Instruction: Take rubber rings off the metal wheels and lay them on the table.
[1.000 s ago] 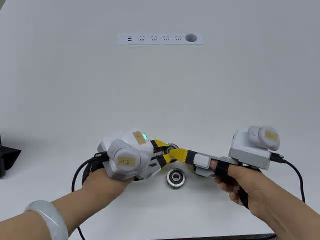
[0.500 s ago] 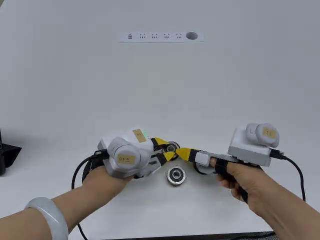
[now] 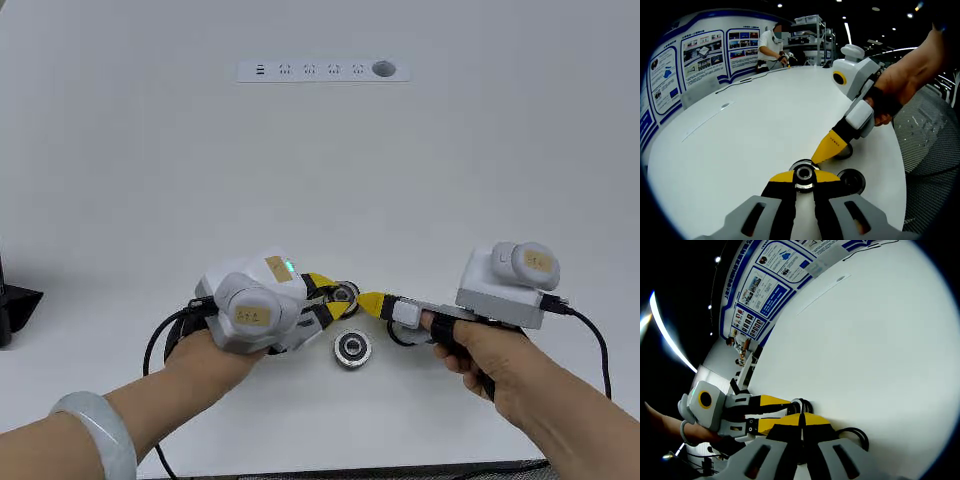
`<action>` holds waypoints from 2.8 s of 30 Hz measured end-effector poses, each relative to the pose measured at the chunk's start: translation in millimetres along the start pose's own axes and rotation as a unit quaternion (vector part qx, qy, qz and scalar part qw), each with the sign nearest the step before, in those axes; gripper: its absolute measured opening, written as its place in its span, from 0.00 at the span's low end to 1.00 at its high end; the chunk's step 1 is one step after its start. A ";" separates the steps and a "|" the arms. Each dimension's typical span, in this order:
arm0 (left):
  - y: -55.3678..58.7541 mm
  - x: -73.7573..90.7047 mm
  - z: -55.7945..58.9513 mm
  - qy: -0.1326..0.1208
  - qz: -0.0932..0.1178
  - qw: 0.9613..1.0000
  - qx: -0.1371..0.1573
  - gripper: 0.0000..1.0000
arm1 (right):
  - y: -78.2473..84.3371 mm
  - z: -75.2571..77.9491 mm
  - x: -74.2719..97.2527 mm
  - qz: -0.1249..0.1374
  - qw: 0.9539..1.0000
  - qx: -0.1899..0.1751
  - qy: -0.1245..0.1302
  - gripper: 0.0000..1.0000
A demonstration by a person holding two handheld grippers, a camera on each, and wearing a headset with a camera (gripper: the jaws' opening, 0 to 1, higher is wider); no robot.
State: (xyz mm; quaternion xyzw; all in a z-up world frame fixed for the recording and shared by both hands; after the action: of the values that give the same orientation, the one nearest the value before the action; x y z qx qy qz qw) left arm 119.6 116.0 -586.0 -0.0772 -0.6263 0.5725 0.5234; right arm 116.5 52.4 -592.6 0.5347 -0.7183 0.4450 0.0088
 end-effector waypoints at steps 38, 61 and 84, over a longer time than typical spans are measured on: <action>0.2 0.9 1.2 0.000 -0.002 1.000 -0.005 0.12 | -5.3 -15.2 -1.7 0.007 1.000 0.004 -0.020 0.02; -0.1 1.0 1.7 0.005 0.000 1.000 -0.004 0.14 | -4.5 -14.6 0.4 0.012 1.000 -0.007 -0.010 0.02; -5.0 9.3 3.8 0.005 0.015 1.000 -0.020 0.28 | -4.9 -13.9 2.1 0.014 1.000 -0.007 -0.008 0.02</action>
State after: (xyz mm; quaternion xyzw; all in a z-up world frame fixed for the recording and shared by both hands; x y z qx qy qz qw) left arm 115.2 118.4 -576.0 -0.1004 -0.6337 0.5672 0.5163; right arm 112.9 59.7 -580.1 0.5285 -0.7287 0.4356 0.0004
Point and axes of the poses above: the centre of the closed fingertips' face, and the gripper's own axes: x roughly backward along the fingers, z roughly to its right, y roughly out of its underside, the point moved 3 cm from there along x, roughly backward along the fingers, and after that the axes turned 15 degrees about x, right-handed, at the moved point
